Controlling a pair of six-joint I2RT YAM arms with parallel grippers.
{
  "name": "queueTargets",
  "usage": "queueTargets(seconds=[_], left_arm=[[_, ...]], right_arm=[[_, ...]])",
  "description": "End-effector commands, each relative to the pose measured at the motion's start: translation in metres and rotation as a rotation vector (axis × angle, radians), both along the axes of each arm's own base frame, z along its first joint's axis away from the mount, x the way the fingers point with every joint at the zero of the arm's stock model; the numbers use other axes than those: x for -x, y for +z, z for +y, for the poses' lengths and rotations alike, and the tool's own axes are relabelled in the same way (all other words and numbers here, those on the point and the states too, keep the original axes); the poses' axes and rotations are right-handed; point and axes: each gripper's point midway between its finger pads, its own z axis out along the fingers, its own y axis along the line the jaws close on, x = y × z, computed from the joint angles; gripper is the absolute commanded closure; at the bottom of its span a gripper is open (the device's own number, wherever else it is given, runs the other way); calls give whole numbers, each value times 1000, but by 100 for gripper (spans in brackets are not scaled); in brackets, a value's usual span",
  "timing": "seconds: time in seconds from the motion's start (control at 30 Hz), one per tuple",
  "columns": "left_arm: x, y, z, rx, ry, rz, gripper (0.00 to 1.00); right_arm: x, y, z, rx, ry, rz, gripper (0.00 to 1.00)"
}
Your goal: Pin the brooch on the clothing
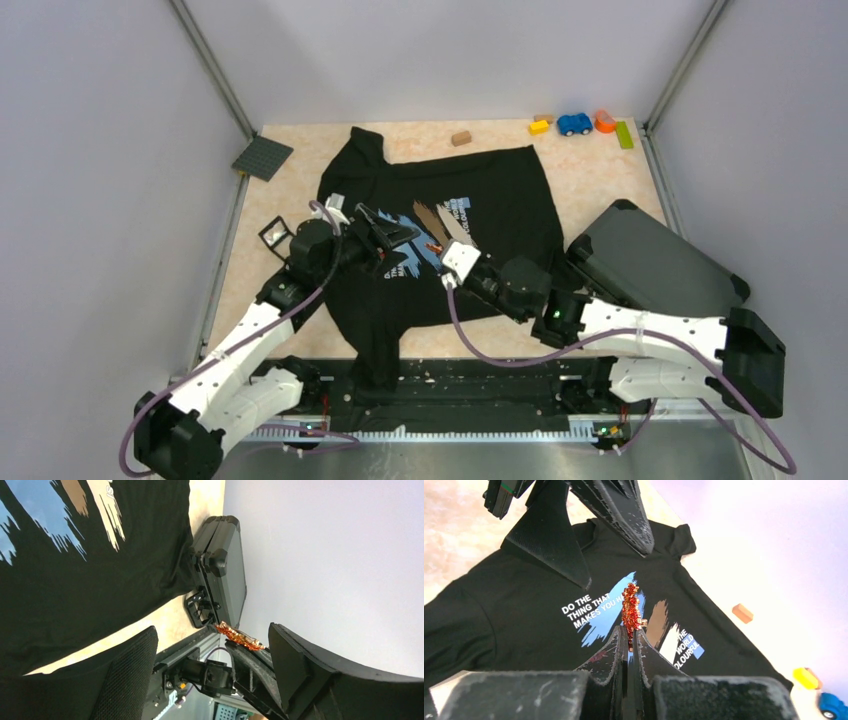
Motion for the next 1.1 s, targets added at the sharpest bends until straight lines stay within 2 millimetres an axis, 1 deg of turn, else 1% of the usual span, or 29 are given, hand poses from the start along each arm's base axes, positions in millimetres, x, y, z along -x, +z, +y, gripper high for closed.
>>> queueTargets(seconds=[0.0, 0.1, 0.17, 0.27, 0.37, 0.4, 0.5, 0.57, 0.6, 0.7, 0.77, 0.87, 0.93, 1.0, 1.03, 1.07], left_arm=[[0, 23, -8, 99, -29, -6, 16], [0, 19, -9, 117, -29, 14, 16], [1, 13, -11, 124, -42, 46, 15], [2, 12, -16, 134, -79, 49, 16], [3, 12, -22, 136, -116, 54, 18], [4, 9, -23, 132, -128, 62, 21], [5, 6, -26, 125, -153, 71, 30], [5, 2, -27, 118, -158, 82, 42], [6, 2, -27, 118, -162, 82, 49], [5, 4, -28, 125, -163, 75, 65], [5, 5, -28, 130, -162, 75, 70], [5, 5, -28, 136, -165, 75, 86], [6, 4, -29, 142, -170, 78, 91], [6, 6, -30, 147, -177, 74, 99], [6, 6, -31, 150, -181, 72, 100], [6, 7, -31, 152, -184, 67, 100]], right_arm=[[-3, 16, 5, 12, -15, -133, 100], [-2, 16, 8, 29, -6, -169, 100], [-1, 16, 10, 37, 1, -194, 100], [-2, 13, 12, 54, 3, -218, 100], [-1, 11, 14, 69, -1, -241, 100], [-1, 10, 14, 74, -4, -247, 100], [2, 9, 17, 96, -4, -268, 100], [3, 8, 18, 104, 0, -281, 100], [4, 9, 19, 102, 4, -283, 100], [4, 8, 20, 101, 9, -280, 100], [4, 6, 20, 107, 10, -277, 100], [4, 4, 21, 113, 10, -275, 100], [3, 3, 21, 121, 9, -276, 100], [3, 2, 21, 128, 11, -274, 100], [4, 1, 22, 132, 15, -273, 99], [4, -1, 22, 136, 18, -268, 94]])
